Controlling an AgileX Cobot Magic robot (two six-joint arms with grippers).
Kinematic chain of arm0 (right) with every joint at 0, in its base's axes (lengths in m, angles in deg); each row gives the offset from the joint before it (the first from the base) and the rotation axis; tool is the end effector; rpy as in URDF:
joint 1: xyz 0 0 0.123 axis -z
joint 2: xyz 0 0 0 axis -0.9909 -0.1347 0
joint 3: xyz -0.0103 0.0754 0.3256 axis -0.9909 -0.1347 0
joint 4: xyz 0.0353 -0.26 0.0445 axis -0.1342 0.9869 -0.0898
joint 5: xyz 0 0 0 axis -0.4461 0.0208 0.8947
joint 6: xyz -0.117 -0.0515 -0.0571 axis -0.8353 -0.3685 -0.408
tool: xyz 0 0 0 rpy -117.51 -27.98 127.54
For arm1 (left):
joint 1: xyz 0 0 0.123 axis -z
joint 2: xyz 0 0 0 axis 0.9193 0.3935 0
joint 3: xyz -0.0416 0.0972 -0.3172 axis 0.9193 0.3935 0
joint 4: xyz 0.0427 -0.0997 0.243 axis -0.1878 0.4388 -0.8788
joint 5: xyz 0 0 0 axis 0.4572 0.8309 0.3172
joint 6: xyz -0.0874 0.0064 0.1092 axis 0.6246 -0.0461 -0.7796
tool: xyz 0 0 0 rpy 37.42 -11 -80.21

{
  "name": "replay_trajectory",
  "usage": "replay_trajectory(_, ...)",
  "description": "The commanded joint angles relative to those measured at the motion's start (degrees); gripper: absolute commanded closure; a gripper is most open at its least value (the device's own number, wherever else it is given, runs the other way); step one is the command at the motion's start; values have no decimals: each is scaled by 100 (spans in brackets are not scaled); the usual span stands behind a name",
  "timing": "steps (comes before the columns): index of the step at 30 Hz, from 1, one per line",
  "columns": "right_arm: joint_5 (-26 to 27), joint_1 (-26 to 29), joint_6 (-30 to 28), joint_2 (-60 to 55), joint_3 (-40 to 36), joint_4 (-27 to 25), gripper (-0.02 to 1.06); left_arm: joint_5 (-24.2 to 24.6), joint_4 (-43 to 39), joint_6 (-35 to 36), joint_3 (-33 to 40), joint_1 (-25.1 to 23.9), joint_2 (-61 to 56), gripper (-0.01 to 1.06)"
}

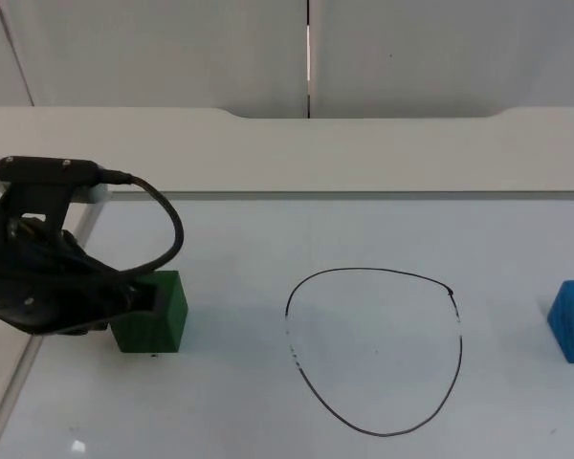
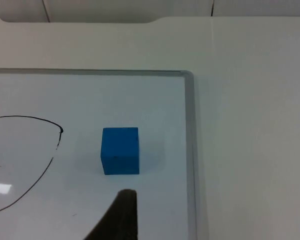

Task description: Push the two cubes into the marked area.

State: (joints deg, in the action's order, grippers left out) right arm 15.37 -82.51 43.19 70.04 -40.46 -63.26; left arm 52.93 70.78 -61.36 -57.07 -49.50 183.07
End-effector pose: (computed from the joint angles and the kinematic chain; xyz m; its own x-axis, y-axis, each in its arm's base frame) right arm -0.0016 -0.0016 0.2661 -0.4614 0.0061 -0.8871 0.0088 1.0000 0.0023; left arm 0.3096 -0.0918 0.0809 -0.8713 0.0982 -0.4809 0.1400 0.9888 -0.0517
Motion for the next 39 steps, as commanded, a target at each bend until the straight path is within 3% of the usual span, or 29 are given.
replay_trajectory(1, 47, 38, -12, 17, -40, 18, -1, 13, 1, 45, -40, 76, 8, 105)
replay_trajectory(8, 47, 38, -12, 17, -40, 18, -1, -158, 78, 54, -40, 426, 8, 105)
replay_trajectory(23, 47, 38, -12, 17, -40, 18, -1, -144, 173, 54, -40, 437, 8, 105)
replay_trajectory(39, 47, 38, -12, 17, -40, 18, -1, -241, 337, 104, -40, 811, 8, 105)
